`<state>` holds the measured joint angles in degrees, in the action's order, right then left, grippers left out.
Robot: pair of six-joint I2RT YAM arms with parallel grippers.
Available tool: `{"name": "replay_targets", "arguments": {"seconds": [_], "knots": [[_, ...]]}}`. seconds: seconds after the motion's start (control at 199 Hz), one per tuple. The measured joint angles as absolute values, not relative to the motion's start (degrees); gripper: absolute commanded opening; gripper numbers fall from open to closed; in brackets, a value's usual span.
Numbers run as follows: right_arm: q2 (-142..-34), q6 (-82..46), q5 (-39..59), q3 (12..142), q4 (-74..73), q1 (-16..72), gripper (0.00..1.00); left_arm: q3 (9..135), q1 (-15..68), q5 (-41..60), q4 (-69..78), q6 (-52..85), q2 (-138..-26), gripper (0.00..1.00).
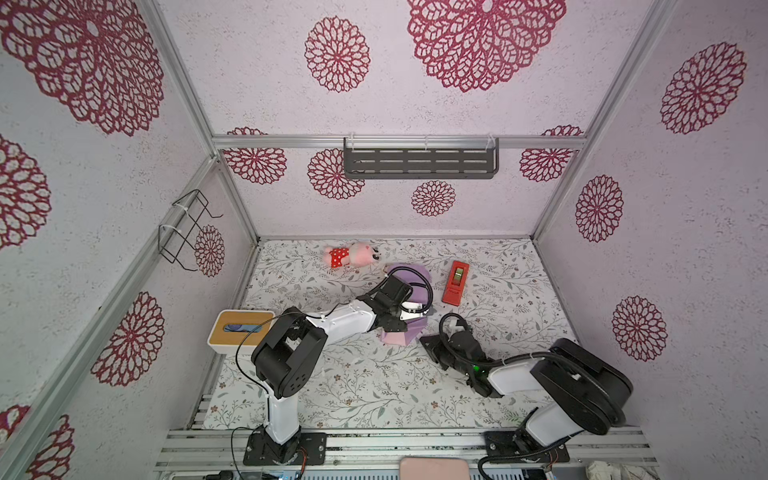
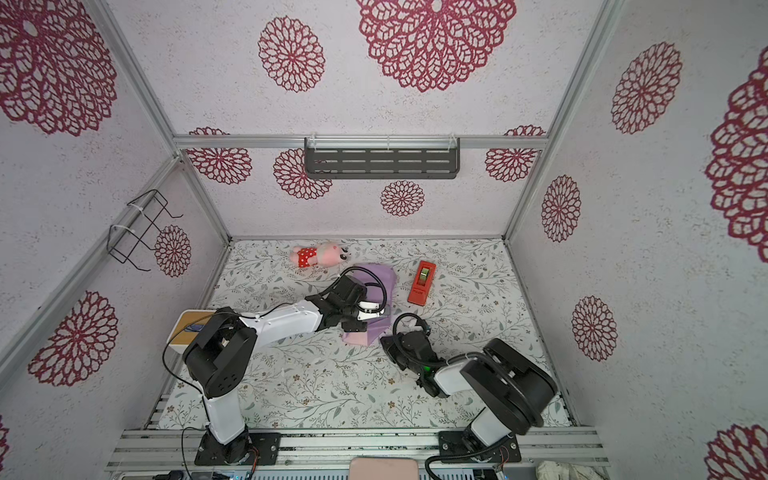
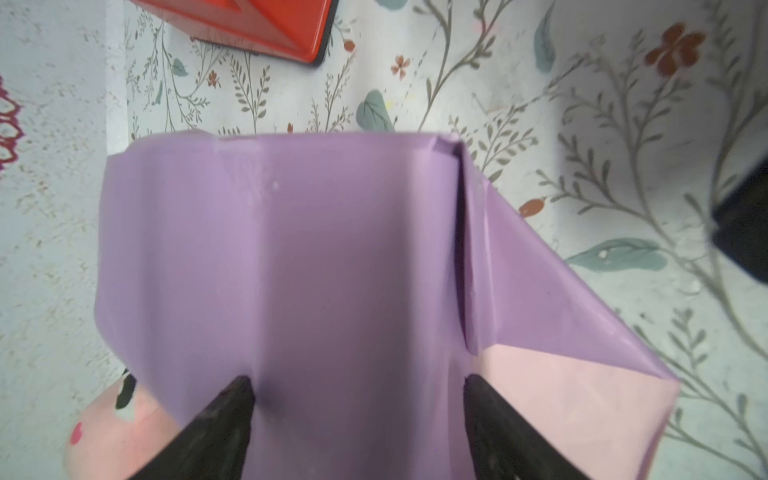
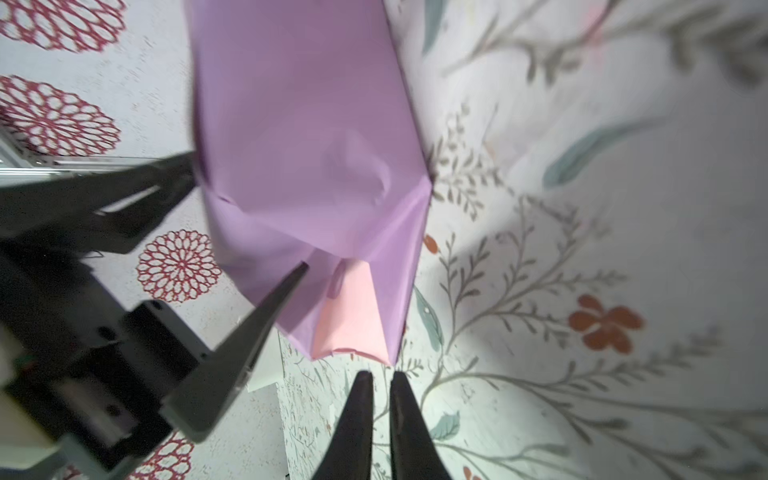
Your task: Wrap the gift box in paper
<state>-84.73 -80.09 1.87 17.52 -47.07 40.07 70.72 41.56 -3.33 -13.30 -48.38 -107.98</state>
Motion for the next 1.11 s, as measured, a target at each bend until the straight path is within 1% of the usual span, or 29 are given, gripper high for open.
{"name": "replay_targets", "arguments": {"seconds": [0.116, 0.216, 0.332, 0.347, 0.372, 0.403, 0.443, 0.523, 0.654, 0.755, 0.931, 1.107], "knots": [[-77.28, -74.81, 4.8, 17.39, -40.21, 33.67, 0.23, 71.35, 41.65, 0.19, -14.15, -45.28, -105.65, 0.93], [-73.32, -68.38, 5.76, 20.21, -32.16, 30.13, 0.32, 71.18, 41.74, 3.84, -13.82, -41.01, -102.04, 0.95], [-72.07, -61.28, 6.22, 25.41, -26.26, 29.52, 0.47, 66.39, 41.19, 7.05, -8.54, -32.25, -94.32, 0.96], [-72.16, -60.51, 6.26, 26.33, -25.76, 29.52, 0.51, 65.32, 41.12, 7.35, -7.46, -30.85, -93.03, 0.96], [-72.49, -59.02, 6.33, 27.7, -25.08, 29.52, 0.62, 63.22, 40.77, 7.55, -5.34, -27.44, -90.78, 0.97], [-73.14, -57.84, 6.39, 29.39, -24.53, 29.52, 0.68, 60.97, 40.12, 7.73, -3.14, -22.98, -88.4, 0.98], [-74.56, -55.88, 6.52, 31.97, -23.97, 29.52, 0.73, 58.41, 38.76, 7.6, -0.62, -16.58, -85.84, 0.99], [-78.89, -53.93, 6.66, 36.51, -24.03, 29.47, 0.79, 56.66, 33.87, 7.05, 1.32, -0.01, -84.12, 0.98], [-87.24, -52.1, 7.42, 42.04, -23.83, 28.56, 0.83, 59.61, 25.63, 10.04, 0.56, 22.02, -89.41, 0.93], [-93.23, -51.92, 8.34, 45.39, -23.22, 27.64, 0.84, 61.93, 23.68, 12.78, 0.1, 32.69, -95.92, 0.91], [-100.22, -50.94, 12.03, 50.19, -22.63, 26.92, 0.82, 65.28, 24.67, 17.85, -1.45, 41.21, -104.64, 0.88], [-103.11, -50.43, 16.88, 51.57, -23.07, 26.92, 0.78, 67.81, 25.3, 20.6, -1.45, 43.88, -108.07, 0.81]]}}
